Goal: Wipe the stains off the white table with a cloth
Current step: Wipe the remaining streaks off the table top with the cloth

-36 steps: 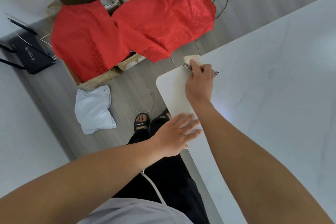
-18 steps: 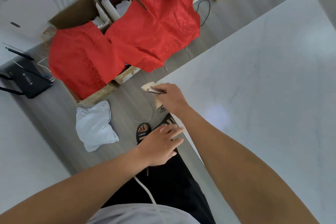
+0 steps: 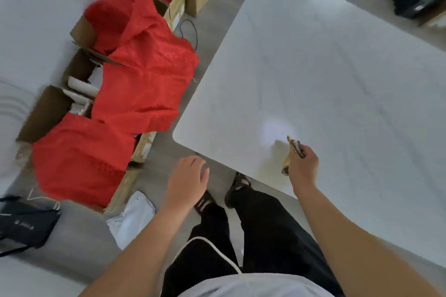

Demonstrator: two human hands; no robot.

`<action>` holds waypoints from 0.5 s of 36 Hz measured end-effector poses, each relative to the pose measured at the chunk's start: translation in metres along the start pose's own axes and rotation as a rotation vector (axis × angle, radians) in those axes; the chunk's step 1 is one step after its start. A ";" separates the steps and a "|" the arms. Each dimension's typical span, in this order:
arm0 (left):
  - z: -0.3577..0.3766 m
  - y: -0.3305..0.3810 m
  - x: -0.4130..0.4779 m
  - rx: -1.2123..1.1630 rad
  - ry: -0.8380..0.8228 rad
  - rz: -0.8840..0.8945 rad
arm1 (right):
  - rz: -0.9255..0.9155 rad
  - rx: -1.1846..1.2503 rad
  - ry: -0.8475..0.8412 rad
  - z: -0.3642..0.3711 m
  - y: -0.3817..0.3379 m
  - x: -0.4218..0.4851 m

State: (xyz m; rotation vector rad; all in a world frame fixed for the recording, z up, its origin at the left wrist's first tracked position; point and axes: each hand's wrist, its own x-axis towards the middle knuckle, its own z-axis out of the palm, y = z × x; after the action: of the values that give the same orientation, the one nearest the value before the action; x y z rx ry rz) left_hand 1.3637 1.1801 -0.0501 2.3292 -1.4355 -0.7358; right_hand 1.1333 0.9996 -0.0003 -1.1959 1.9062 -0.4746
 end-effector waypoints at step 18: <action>0.009 0.124 0.002 0.170 -0.406 0.208 | 0.576 0.738 -0.021 -0.111 0.087 -0.014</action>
State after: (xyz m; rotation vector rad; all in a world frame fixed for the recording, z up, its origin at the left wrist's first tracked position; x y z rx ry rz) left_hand 1.2682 1.1221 0.0048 2.1838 -1.9462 -1.1083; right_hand 0.9986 1.0416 0.0136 -0.1634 1.7104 -0.7409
